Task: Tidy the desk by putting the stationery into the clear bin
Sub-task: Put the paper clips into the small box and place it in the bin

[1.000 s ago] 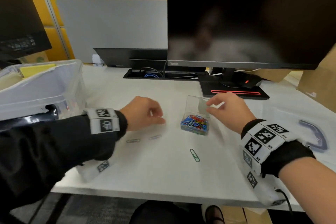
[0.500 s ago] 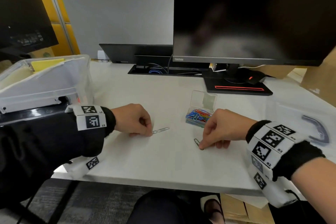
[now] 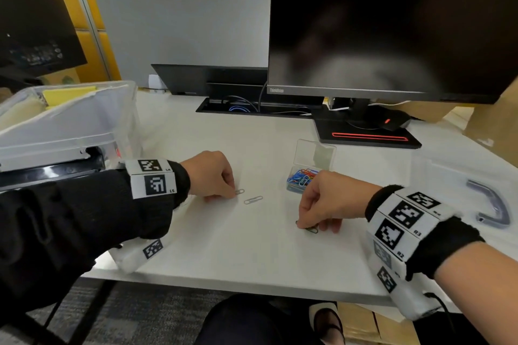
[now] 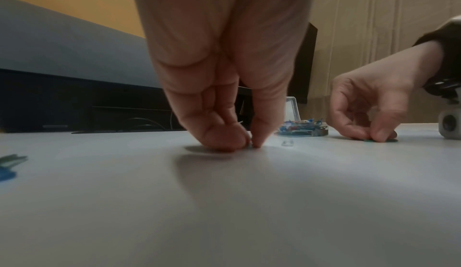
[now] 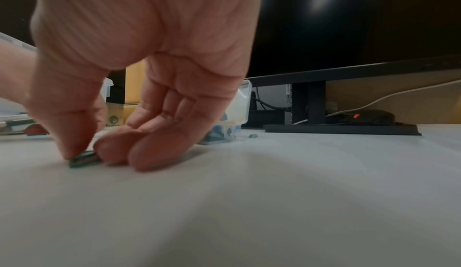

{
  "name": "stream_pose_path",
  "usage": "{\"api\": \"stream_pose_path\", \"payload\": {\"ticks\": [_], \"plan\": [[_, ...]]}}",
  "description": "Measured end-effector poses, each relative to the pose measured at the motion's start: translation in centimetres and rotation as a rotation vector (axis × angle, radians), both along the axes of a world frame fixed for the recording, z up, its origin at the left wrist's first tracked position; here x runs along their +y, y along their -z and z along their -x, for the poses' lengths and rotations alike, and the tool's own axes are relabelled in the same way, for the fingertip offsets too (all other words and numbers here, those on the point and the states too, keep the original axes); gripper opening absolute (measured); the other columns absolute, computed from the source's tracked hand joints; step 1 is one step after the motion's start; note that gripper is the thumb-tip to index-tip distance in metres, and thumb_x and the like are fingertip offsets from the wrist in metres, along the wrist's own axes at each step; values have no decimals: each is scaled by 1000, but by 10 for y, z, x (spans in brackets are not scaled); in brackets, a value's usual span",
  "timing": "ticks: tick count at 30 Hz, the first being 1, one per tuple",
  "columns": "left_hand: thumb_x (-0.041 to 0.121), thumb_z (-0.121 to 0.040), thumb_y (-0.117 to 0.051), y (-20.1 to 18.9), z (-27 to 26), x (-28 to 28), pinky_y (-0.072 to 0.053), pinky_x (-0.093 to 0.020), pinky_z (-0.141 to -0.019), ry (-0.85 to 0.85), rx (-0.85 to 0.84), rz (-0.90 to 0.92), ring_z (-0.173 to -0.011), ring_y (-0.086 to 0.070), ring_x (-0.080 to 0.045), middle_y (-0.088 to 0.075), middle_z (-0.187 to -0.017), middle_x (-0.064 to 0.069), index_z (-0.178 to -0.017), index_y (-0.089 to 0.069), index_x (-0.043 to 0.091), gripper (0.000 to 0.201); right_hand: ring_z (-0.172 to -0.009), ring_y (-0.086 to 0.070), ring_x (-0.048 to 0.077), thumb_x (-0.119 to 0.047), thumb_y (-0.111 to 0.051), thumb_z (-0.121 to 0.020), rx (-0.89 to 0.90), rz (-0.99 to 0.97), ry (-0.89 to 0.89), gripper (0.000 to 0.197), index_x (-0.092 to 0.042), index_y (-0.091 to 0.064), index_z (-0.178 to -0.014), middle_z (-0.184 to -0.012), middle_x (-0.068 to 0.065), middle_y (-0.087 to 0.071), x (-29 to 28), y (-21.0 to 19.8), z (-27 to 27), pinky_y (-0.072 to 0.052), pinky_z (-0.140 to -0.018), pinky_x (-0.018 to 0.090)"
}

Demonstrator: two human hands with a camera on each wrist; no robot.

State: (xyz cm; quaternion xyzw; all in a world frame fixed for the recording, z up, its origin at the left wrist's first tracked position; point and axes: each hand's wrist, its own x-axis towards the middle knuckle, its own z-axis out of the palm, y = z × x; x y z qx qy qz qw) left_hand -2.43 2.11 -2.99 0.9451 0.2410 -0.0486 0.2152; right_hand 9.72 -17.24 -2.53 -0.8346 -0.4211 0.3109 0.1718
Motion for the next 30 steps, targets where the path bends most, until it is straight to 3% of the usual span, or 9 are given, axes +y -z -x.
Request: {"api": "stream_pose_path", "payload": {"ticks": [5, 9, 11, 15, 18, 22, 26, 28, 30], "plan": [[17, -79, -64, 0, -6, -11, -46, -14, -54, 92, 20, 0, -45, -53, -5, -61, -64, 5, -67, -60, 22, 13, -43, -53, 8, -9, -70, -72, -42, 7, -24, 8, -11, -67, -65, -56, 1, -61, -2, -2, 1, -47, -45, 20], [7, -76, -62, -2, -10, -12, -47, -14, -56, 112, -139, 68, -38, -49, 3, -65, -64, -1, -73, -63, 20, 13, -42, -50, 1, -10, -70, -70, -204, -270, 72, 8, -14, -66, -63, -49, -9, -55, 2, -4, -3, -41, -46, 11], [6, -76, -62, -2, -10, -13, -49, -19, -61, 128, -179, 86, -40, -49, 1, -65, -66, -1, -80, -66, 19, 15, -55, -53, 2, -15, -70, -70, -330, -398, 176, 6, -16, -67, -65, -54, -12, -55, 4, -6, -12, -47, -59, 17], [10, -79, -64, -1, -8, -15, -42, -3, -55, 219, -169, -17, -47, -53, 6, -63, -67, 6, -80, -71, 24, 16, -77, -57, 12, -22, -71, -73, -406, -389, 288, 12, -23, -64, -63, -63, -10, -59, 9, -2, -33, -55, -77, 35], [10, -81, -65, -1, -8, -16, -40, 2, -58, 231, -165, -43, -56, -54, 17, -67, -74, 10, -87, -76, 19, 15, -85, -64, 15, -22, -71, -75, -380, -324, 284, 5, -20, -69, -71, -74, -5, -67, 13, 1, -40, -56, -81, 39], [20, -80, -68, 0, -9, -17, -40, 4, -62, 247, -134, -51, -59, -56, 18, -75, -87, 8, -90, -77, 20, 13, -87, -64, 17, -21, -67, -80, -372, -310, 264, 6, -19, -70, -75, -78, -4, -65, 12, 2, -43, -55, -83, 38], [29, -73, -76, 0, -11, -20, -50, -10, -71, 202, -111, -30, -69, -65, 2, -75, -83, 7, -85, -77, 20, 15, -86, -61, 20, -16, -58, -79, -424, -419, 395, 21, -27, -55, -61, -76, -3, -60, 11, 2, -46, -54, -84, 38], [21, -75, -74, -2, -15, -23, -53, -18, -72, 198, -88, -40, -70, -68, -12, -76, -82, 0, -83, -77, 15, 11, -92, -58, 21, -15, -57, -80, -455, -461, 442, 15, -24, -57, -69, -92, 3, -59, 10, 2, -47, -51, -84, 35], [16, -74, -71, -3, -19, -27, -53, -20, -67, 194, -76, -67, -64, -64, -13, -73, -73, 0, -79, -75, 11, 8, -97, -50, 19, -17, -60, -83, -480, -480, 458, 2, -19, -60, -84, -106, 5, -50, 10, 1, -46, -44, -82, 31]]}}
